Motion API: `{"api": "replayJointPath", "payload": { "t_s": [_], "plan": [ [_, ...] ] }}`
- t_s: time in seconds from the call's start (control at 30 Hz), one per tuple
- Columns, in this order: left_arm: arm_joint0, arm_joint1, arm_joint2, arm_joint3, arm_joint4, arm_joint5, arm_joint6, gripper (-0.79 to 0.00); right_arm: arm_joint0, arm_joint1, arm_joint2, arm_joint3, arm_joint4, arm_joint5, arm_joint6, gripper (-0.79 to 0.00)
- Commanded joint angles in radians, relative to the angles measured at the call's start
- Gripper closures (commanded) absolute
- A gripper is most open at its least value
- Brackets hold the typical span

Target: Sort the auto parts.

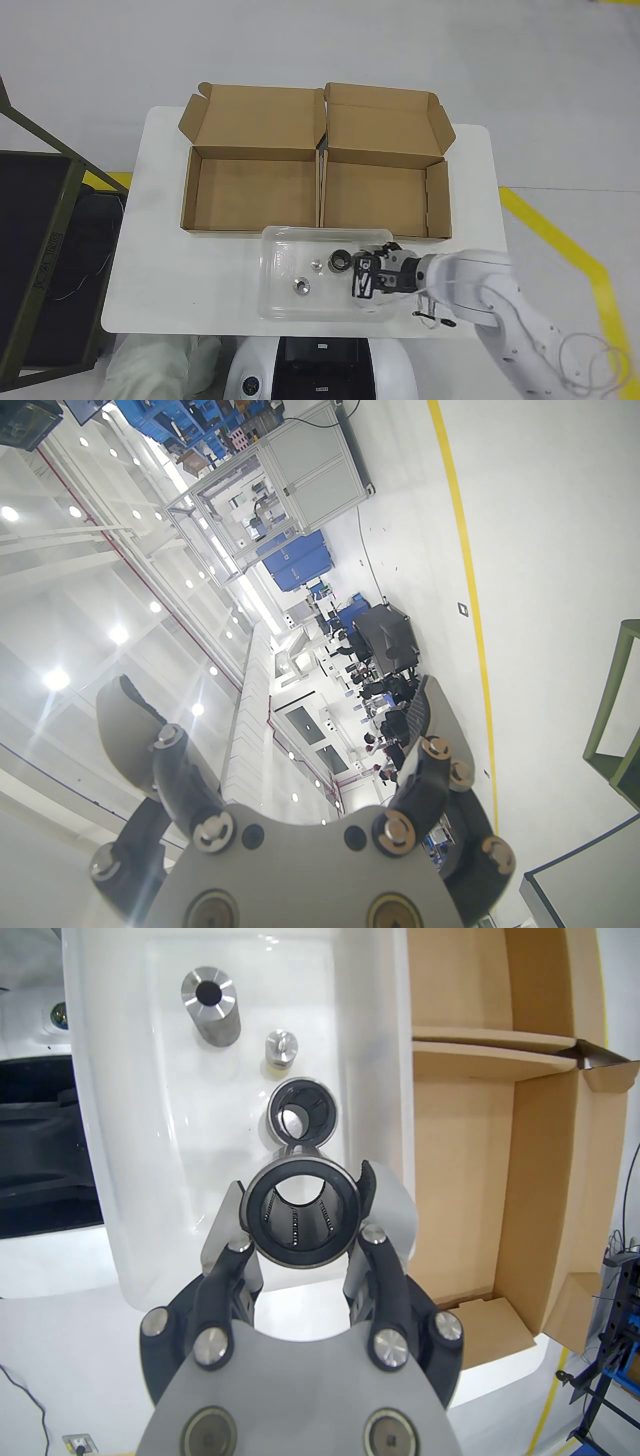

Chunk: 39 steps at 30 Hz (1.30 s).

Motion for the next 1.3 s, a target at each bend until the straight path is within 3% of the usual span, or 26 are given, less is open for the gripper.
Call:
{"api": "replayJointPath", "payload": {
  "t_s": [0.0,0.3,0.77,1.03,1.27],
  "plan": [
    [0.0,0.0,0.0,0.0,0.0,0.0,0.0,-0.785,0.003,0.002,0.012,-0.005,0.01,0.01,-0.03,0.0],
    [0.0,0.0,0.0,0.0,0.0,0.0,0.0,-0.785,0.036,0.001,0.018,0.018,0.051,0.036,-0.203,0.0],
    [0.0,0.0,0.0,0.0,0.0,0.0,0.0,-0.785,0.181,-0.017,-0.006,0.104,0.203,0.063,-0.434,0.0],
    [0.0,0.0,0.0,0.0,0.0,0.0,0.0,-0.785,0.175,-0.013,0.071,0.088,0.246,0.082,-0.598,0.0],
    [0.0,0.0,0.0,0.0,0.0,0.0,0.0,-0.785,0.153,-0.009,0.123,0.056,0.249,0.111,-0.67,0.0]
  ]
}}
